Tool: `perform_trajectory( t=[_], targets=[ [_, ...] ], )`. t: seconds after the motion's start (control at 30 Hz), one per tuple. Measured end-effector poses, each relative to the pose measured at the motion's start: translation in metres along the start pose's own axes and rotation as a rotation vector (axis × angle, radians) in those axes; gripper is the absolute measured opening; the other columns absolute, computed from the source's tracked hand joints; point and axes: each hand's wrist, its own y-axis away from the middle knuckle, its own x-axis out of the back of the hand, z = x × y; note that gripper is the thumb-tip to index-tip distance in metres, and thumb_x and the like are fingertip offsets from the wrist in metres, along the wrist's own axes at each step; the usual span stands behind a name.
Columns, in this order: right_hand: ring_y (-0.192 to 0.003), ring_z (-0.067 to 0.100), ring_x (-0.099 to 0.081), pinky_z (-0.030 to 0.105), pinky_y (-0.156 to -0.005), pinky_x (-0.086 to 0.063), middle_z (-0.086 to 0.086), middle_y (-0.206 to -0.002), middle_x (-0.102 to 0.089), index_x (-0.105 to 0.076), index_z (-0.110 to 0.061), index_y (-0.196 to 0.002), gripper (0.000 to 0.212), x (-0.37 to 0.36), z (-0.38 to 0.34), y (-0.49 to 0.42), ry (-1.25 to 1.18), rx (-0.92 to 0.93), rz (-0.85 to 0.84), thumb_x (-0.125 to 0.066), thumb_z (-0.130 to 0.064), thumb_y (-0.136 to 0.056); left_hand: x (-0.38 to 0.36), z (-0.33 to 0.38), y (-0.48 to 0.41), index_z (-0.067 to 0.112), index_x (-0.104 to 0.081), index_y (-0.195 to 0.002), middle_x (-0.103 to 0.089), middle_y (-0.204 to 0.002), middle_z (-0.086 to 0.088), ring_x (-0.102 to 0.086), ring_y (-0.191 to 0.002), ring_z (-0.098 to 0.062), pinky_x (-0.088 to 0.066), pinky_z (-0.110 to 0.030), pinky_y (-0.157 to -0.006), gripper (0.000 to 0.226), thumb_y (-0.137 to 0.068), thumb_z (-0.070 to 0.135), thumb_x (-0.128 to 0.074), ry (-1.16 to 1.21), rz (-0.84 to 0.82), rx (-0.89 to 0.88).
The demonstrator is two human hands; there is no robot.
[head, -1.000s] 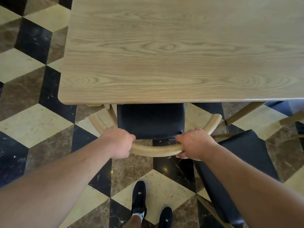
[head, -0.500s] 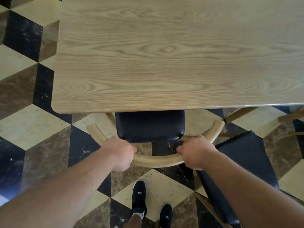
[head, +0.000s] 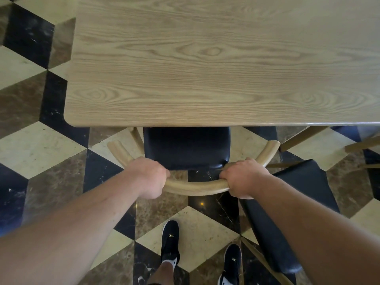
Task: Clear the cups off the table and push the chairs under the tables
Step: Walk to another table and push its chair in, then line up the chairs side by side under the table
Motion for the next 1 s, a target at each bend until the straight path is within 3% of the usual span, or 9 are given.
perform_trajectory(
  t=[0.17, 0.23, 0.33, 0.43, 0.6, 0.87, 1.0],
  targets=[
    [-0.085, 0.020, -0.054, 0.048, -0.083, -0.044, -0.012, -0.087, -0.056, -0.065, -0.040, -0.112, 0.021, -0.003, -0.008, 0.007, 0.007, -0.079, 0.089, -0.069, -0.038, -0.091, -0.003, 0.013, 0.009, 0.041, -0.068, -0.104, -0.058, -0.082, 0.010, -0.052, -0.074, -0.013, -0.043, -0.039, -0.068, 0.020, -0.084, 0.039, -0.066, -0.052, 0.124, 0.099],
    [-0.100, 0.026, -0.057, 0.051, -0.095, -0.045, -0.003, -0.104, -0.061, -0.063, -0.033, -0.122, 0.032, -0.011, -0.015, 0.016, -0.007, -0.136, 0.195, -0.071, -0.041, -0.092, -0.005, 0.027, 0.014, 0.038, -0.067, -0.108, -0.054, -0.086, 0.009, -0.050, -0.078, -0.015, -0.041, -0.038, -0.073, 0.021, -0.087, 0.041, -0.072, -0.059, 0.192, 0.212],
    [-0.129, 0.034, -0.053, 0.052, -0.118, -0.034, 0.008, -0.136, -0.058, -0.046, -0.021, -0.146, 0.066, -0.032, -0.023, 0.040, -0.146, -0.141, 0.439, -0.074, -0.046, -0.092, -0.006, 0.057, 0.026, 0.033, -0.056, -0.133, -0.058, -0.110, 0.007, -0.056, -0.098, -0.019, -0.048, -0.042, -0.090, 0.057, -0.085, 0.052, -0.079, 0.068, 0.264, 0.324],
    [-0.147, 0.034, -0.039, 0.050, -0.123, -0.030, 0.010, -0.159, -0.044, -0.033, -0.021, -0.159, 0.075, -0.068, -0.010, 0.093, -0.260, -0.094, 0.607, -0.069, -0.043, -0.097, 0.009, 0.122, 0.038, 0.029, -0.047, -0.148, -0.055, -0.139, 0.002, -0.056, -0.120, -0.023, -0.051, -0.044, -0.099, 0.074, -0.086, 0.050, -0.081, 0.226, 0.429, 0.139],
    [-0.131, 0.032, -0.050, 0.048, -0.109, -0.044, 0.005, -0.144, -0.055, -0.044, -0.024, -0.150, 0.054, -0.162, 0.073, 0.210, -0.302, -0.256, 0.504, -0.056, -0.041, -0.101, 0.054, 0.282, 0.028, 0.019, -0.062, -0.135, -0.062, -0.129, -0.001, -0.057, -0.120, -0.026, -0.052, -0.046, -0.101, 0.052, -0.092, 0.044, -0.076, 0.233, 0.627, -0.171],
    [-0.123, 0.029, -0.052, 0.045, -0.104, -0.046, 0.002, -0.129, -0.059, -0.052, -0.026, -0.134, 0.038, -0.319, 0.175, 0.391, -0.301, -0.609, 0.388, -0.055, -0.043, -0.100, 0.060, 0.514, -0.012, 0.027, -0.055, -0.135, -0.057, -0.133, 0.004, -0.054, -0.119, -0.020, -0.053, -0.043, -0.098, 0.053, -0.093, 0.057, -0.069, 0.263, 0.536, -0.421],
    [-0.131, 0.028, -0.053, 0.045, -0.108, -0.048, 0.001, -0.140, -0.058, -0.051, -0.028, -0.144, 0.043, -0.371, 0.185, 0.444, -0.346, -0.659, 0.373, -0.058, -0.035, -0.103, 0.042, 0.592, -0.023, 0.030, -0.052, -0.137, -0.053, -0.139, 0.005, -0.051, -0.122, -0.019, -0.050, -0.043, -0.097, 0.056, -0.093, 0.062, -0.064, 0.245, 0.422, -0.453]
  ],
)
